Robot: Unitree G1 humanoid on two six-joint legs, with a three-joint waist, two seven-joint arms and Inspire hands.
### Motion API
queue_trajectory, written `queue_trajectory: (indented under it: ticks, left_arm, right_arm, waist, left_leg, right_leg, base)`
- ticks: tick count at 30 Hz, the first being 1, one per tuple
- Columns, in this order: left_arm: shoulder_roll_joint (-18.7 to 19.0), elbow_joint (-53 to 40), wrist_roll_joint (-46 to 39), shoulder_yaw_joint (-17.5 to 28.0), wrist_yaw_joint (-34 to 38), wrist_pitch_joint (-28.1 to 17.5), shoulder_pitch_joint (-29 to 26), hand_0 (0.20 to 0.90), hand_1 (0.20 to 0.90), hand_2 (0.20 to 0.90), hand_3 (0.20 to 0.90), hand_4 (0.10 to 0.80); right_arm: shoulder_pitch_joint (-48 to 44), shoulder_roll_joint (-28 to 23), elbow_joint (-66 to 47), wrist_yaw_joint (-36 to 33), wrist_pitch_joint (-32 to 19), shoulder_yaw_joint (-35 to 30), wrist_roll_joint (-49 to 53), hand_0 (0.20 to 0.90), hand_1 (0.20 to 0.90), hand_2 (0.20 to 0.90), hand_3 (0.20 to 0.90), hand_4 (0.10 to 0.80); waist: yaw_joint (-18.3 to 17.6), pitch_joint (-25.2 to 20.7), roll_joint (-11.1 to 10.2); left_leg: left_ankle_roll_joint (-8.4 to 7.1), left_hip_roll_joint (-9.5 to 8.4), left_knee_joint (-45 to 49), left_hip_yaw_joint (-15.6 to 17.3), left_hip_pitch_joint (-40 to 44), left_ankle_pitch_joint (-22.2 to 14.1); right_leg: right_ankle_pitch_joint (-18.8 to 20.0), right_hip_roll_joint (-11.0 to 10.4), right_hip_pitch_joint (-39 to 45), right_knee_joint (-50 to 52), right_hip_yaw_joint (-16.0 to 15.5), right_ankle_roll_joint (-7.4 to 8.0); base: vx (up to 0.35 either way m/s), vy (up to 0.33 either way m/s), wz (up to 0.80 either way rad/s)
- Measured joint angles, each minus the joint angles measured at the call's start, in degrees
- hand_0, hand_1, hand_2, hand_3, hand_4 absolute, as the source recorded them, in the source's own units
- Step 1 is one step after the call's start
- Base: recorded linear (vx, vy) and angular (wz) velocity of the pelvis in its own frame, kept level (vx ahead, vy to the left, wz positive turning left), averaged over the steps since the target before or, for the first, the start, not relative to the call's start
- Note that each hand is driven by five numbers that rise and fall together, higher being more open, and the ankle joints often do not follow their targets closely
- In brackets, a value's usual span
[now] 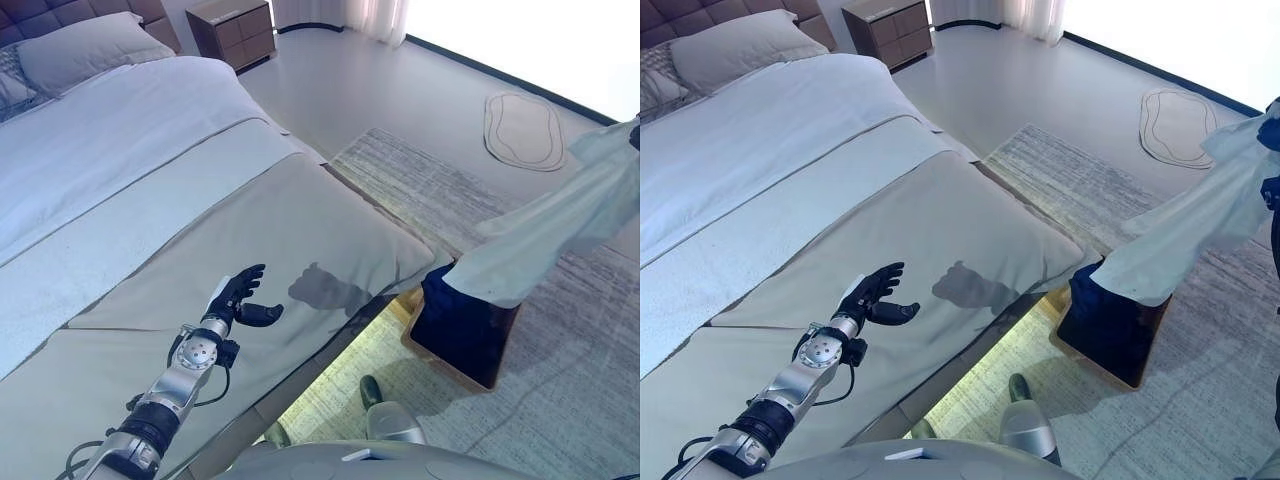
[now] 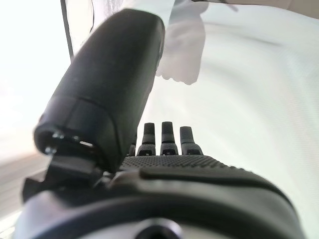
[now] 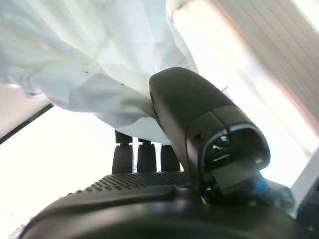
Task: Pick up the clothes from the bed and place them into the basket
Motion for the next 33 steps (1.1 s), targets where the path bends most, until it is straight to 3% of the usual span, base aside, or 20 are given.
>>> queue_trajectory:
  ticks: [9, 17, 24, 25, 26, 33]
  left_arm:
    - [-0.59, 1.28, 1.83, -0.86, -0.73, 0.37, -1.05, 0.9, 0.9, 0.9, 0.9, 0.8]
    - [-0.59, 1.93, 2.2, -1.43, -1.94, 0.51, -1.71, 0.9, 0.9, 0.9, 0.9, 0.8]
    - [-0.61, 2.04, 2.18, -2.69, -1.9, 1.22, -2.68, 0.9, 0.9, 0.9, 0.9, 0.8]
    - [-0.66, 2.04, 2.18, -3.08, -1.91, 1.21, -2.79, 0.9, 0.9, 0.9, 0.9, 0.8]
    - [-0.67, 2.04, 2.18, -3.22, -1.91, 1.21, -2.79, 0.9, 0.9, 0.9, 0.9, 0.8]
    - [-0.71, 2.04, 2.18, -3.75, -1.93, 1.22, -2.8, 0.9, 0.9, 0.9, 0.9, 0.8]
  right_arm:
    - [1.92, 4.88, 1.22, 4.8, 0.08, 0.47, 5.64, 0.3, 0.3, 0.3, 0.2, 0.1]
    - [2.32, 11.67, 12.7, 7.07, 0.26, 2.57, 6.11, 0.3, 0.3, 0.3, 0.2, 0.1]
    - [3.69, 14.24, 18.56, 6.82, -0.02, 4.88, 6.11, 0.3, 0.3, 0.3, 0.2, 0.1]
    - [3.69, 14.27, 19.65, 6.82, -0.09, 4.88, 6.1, 0.556, 0.556, 0.556, 0.499, 0.399]
    - [3.74, 14.35, 20.16, 6.81, -0.09, 4.88, 6.1, 0.9, 0.9, 0.9, 0.9, 0.8]
    - [4.0, 15.02, 21.62, 5.54, -2.29, 4.88, 6.02, 0.9, 0.9, 0.9, 0.9, 0.8]
  waist:
    - [-0.41, -0.15, 0.18]
    - [-0.59, -0.29, 0.44]
    - [-0.53, -1.59, 2.78]
    - [-0.42, -1.73, 3.08]
    - [-0.45, -1.81, 3.35]
    - [-0.45, -1.94, 4.43]
  left_leg:
    - [0.0, 0.14, 0.11, 2.09, -0.19, 0.0]
    - [-0.02, 0.41, 0.11, 2.57, -0.2, 0.0]
    - [-0.17, 0.48, 0.06, 3.14, -0.72, -0.1]
    - [-0.17, 0.49, 0.0, 3.1, -0.79, -0.1]
    - [-0.17, 0.51, -0.06, 3.04, -0.95, -0.11]
    - [-0.17, 0.59, -0.13, 2.91, -1.65, -0.1]
  right_leg:
    - [0.35, 0.39, -1.5, 0.0, 1.84, -0.08]
    - [0.46, 0.76, -1.86, -0.01, 2.53, -0.24]
    - [0.49, 0.82, -2.67, -0.02, 2.89, -0.25]
    - [0.49, 0.82, -2.71, -0.03, 2.85, -0.25]
    - [0.48, 0.82, -2.83, -0.05, 2.8, -0.25]
    - [0.49, 0.85, -3.47, -0.27, 2.7, -0.25]
  base:
    - [-0.007, -0.045, -0.12]
    - [0.013, -0.049, -0.04]
    - [-0.013, -0.054, -0.04]
    - [-0.021, -0.037, 0.03]
    - [-0.018, -0.039, 0.02]
    - [-0.013, -0.036, 0.01]
